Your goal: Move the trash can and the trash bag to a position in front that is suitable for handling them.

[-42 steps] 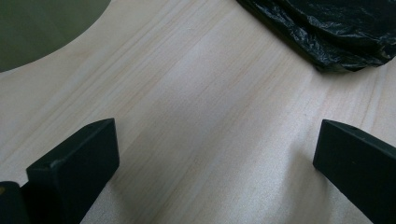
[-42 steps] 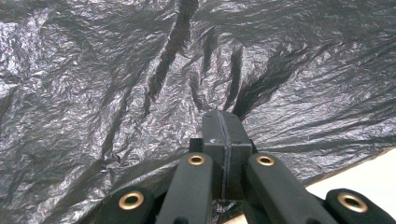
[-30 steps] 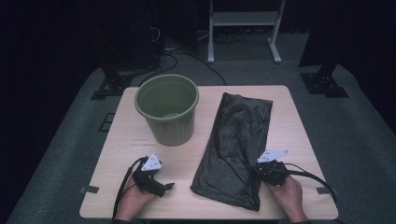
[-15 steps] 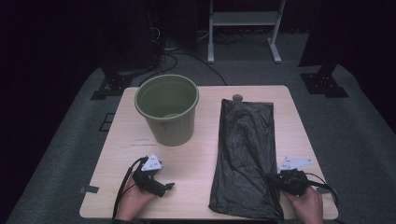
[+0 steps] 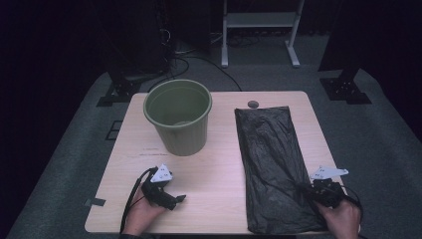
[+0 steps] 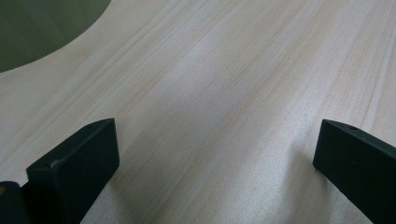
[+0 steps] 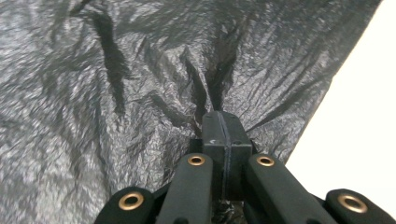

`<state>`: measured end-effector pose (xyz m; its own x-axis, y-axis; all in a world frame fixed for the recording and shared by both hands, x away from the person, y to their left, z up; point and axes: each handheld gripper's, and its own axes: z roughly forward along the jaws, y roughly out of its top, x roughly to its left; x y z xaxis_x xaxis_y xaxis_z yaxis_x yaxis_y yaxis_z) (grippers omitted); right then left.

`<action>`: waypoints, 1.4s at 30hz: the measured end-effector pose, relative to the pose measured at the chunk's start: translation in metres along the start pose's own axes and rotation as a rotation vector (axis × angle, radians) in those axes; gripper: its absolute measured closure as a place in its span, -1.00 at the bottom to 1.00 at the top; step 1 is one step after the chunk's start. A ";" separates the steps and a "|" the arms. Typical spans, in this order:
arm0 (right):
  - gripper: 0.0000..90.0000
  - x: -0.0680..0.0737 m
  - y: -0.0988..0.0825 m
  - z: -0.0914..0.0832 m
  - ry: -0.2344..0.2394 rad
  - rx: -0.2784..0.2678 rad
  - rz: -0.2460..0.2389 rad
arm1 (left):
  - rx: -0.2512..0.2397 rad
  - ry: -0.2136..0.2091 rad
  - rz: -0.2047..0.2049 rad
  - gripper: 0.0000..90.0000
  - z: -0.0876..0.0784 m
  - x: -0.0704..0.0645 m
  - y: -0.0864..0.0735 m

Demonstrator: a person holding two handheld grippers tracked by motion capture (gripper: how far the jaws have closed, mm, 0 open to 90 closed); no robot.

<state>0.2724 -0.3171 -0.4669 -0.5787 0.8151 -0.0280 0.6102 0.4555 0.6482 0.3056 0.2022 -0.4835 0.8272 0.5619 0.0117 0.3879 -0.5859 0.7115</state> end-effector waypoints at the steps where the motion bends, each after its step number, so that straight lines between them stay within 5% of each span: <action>1: 1.00 -0.003 0.000 0.000 -0.013 0.005 0.003 | 0.000 0.000 0.000 -1.00 0.000 0.000 0.000; 9: 0.82 -0.022 -0.002 -0.006 -0.064 -0.008 0.046 | -0.001 0.000 0.000 -1.00 0.000 0.000 0.000; 12: 0.48 -0.019 0.003 -0.013 -0.067 -0.049 0.039 | -0.001 0.000 0.000 -1.00 0.000 0.000 0.000; 15: 0.38 -0.013 0.008 -0.014 -0.058 -0.059 0.022 | 0.000 0.001 -0.001 -1.00 0.000 0.000 0.000; 19: 0.07 0.006 0.025 -0.010 -0.027 -0.062 -0.041 | 0.000 0.001 -0.001 -1.00 0.000 0.000 0.000; 25: -0.20 0.019 0.040 -0.006 0.052 -0.105 -0.059 | 0.000 0.001 -0.001 -1.00 0.000 0.000 0.000; 28: -0.42 0.031 0.054 0.003 0.063 -0.106 -0.094 | 0.000 0.001 -0.001 -1.00 0.000 0.000 0.000; 35: -0.56 0.048 0.076 0.028 0.102 -0.117 -0.146 | 0.000 0.001 -0.001 -1.00 0.000 0.000 0.000; 40: -0.47 0.055 0.084 0.053 0.172 -0.112 -0.124 | 0.000 0.001 -0.001 -1.00 0.000 0.000 0.000; 42: -0.43 0.056 0.085 0.063 0.163 -0.092 -0.128 | 0.000 0.001 -0.001 -1.00 0.000 0.000 0.000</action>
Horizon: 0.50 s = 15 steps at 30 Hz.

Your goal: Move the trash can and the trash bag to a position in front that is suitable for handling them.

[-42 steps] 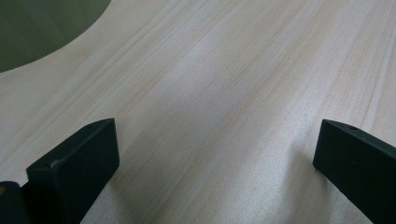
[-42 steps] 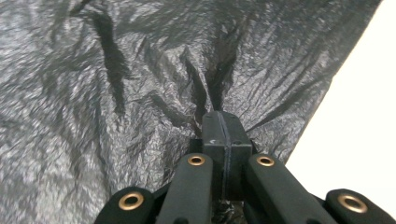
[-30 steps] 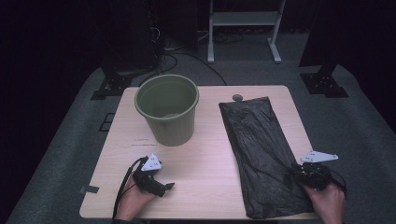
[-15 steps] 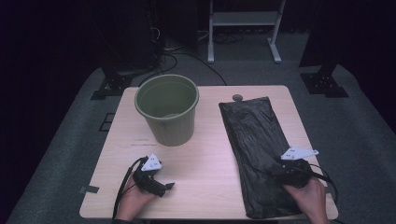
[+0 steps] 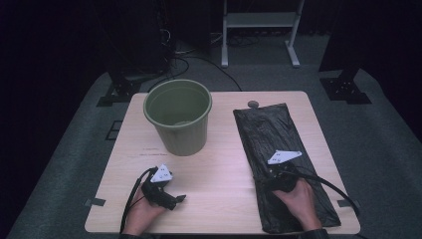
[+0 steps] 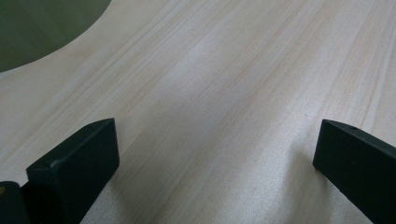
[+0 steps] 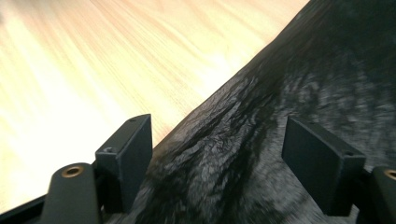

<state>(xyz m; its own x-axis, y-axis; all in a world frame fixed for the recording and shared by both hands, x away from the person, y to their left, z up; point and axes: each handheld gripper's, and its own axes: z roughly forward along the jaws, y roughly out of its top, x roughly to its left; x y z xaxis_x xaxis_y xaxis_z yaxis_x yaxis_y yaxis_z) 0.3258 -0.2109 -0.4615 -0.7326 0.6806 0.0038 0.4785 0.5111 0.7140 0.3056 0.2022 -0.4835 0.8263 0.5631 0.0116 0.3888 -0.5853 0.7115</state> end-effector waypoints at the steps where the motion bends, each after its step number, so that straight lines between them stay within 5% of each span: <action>1: -0.43 0.000 0.000 0.000 0.000 0.000 0.000 | 0.000 0.000 0.000 -1.00 0.000 0.000 0.000; 6: -0.17 0.000 -0.003 0.017 -0.008 0.033 -0.013 | 0.000 0.000 0.000 -1.00 0.000 0.000 0.000; 10: 0.07 -0.001 -0.004 0.012 -0.020 0.044 -0.029 | 0.000 0.000 0.000 -1.00 0.000 0.000 0.000; 15: 0.09 -0.004 -0.010 0.003 -0.043 0.060 -0.043 | 0.000 0.000 -0.001 -1.00 0.000 0.000 0.000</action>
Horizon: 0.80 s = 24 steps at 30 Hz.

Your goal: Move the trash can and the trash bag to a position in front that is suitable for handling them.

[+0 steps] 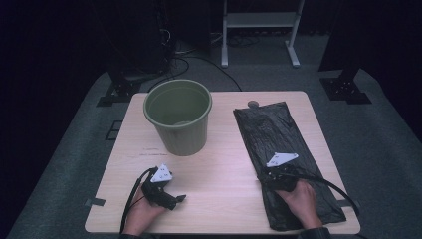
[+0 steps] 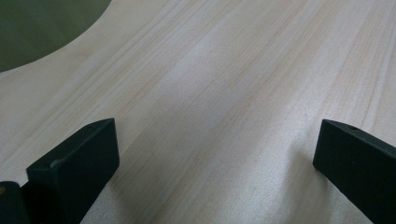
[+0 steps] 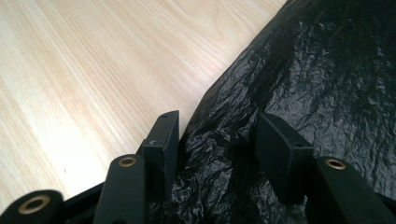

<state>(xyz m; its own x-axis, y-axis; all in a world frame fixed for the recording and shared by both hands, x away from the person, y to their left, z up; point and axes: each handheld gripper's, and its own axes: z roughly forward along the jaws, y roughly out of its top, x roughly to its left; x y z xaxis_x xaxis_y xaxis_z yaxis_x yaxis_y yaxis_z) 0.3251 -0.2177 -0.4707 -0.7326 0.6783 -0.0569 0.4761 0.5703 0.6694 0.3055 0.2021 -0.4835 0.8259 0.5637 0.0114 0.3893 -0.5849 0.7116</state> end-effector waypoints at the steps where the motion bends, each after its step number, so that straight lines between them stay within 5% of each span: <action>1: 0.09 -0.002 -0.003 -0.001 0.008 -0.008 0.008 | 0.000 0.000 0.001 -1.00 0.000 0.000 0.000; 5: 0.01 -0.011 -0.018 -0.008 0.035 -0.046 0.056 | 0.000 0.000 0.000 -1.00 0.000 0.000 0.000; 12: 0.01 -0.014 -0.033 -0.012 0.034 -0.120 0.064 | -0.001 0.003 -0.002 -1.00 0.000 0.000 0.000; 24: -0.17 -0.013 -0.035 -0.011 0.039 -0.126 0.058 | 0.000 0.007 -0.008 -1.00 -0.001 0.000 -0.001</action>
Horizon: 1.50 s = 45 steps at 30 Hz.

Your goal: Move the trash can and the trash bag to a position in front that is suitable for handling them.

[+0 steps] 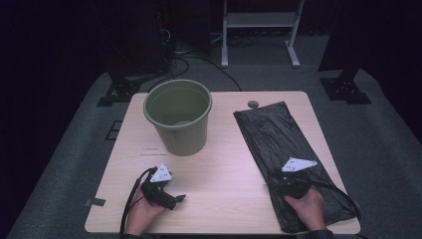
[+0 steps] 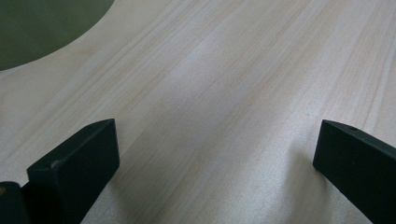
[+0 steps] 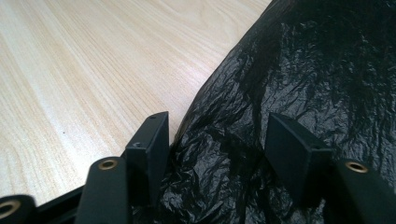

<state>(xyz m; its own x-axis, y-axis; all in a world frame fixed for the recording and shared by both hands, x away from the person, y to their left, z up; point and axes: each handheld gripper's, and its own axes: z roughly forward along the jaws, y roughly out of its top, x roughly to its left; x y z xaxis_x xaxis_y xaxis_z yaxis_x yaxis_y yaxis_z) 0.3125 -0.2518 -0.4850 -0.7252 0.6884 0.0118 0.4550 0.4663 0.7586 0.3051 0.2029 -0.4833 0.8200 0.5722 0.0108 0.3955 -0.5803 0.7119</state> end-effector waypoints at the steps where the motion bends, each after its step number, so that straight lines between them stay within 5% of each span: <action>1: -0.18 0.000 0.000 0.000 0.000 0.001 0.000 | 0.003 -0.001 -0.001 -1.00 0.000 0.000 0.000; 13: -0.73 0.001 0.001 0.004 -0.009 0.036 0.007 | -0.033 -0.015 -0.018 -1.00 -0.019 0.004 0.009; 23: -0.75 0.000 0.002 0.004 -0.008 0.038 0.004 | -0.077 0.001 -0.080 -1.00 -0.050 0.017 0.021; 45: -0.74 0.000 0.002 0.004 -0.010 0.037 0.008 | -0.136 0.051 -0.093 -1.00 -0.095 0.042 0.066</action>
<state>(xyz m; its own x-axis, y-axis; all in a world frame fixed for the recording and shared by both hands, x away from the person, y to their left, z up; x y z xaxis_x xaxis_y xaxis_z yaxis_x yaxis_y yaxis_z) 0.3150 -0.2488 -0.4863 -0.7164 0.6976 0.0113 0.4799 0.4811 0.7337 0.3260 0.2437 -0.3686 0.7588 0.6507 -0.0264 0.4062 -0.4412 0.8002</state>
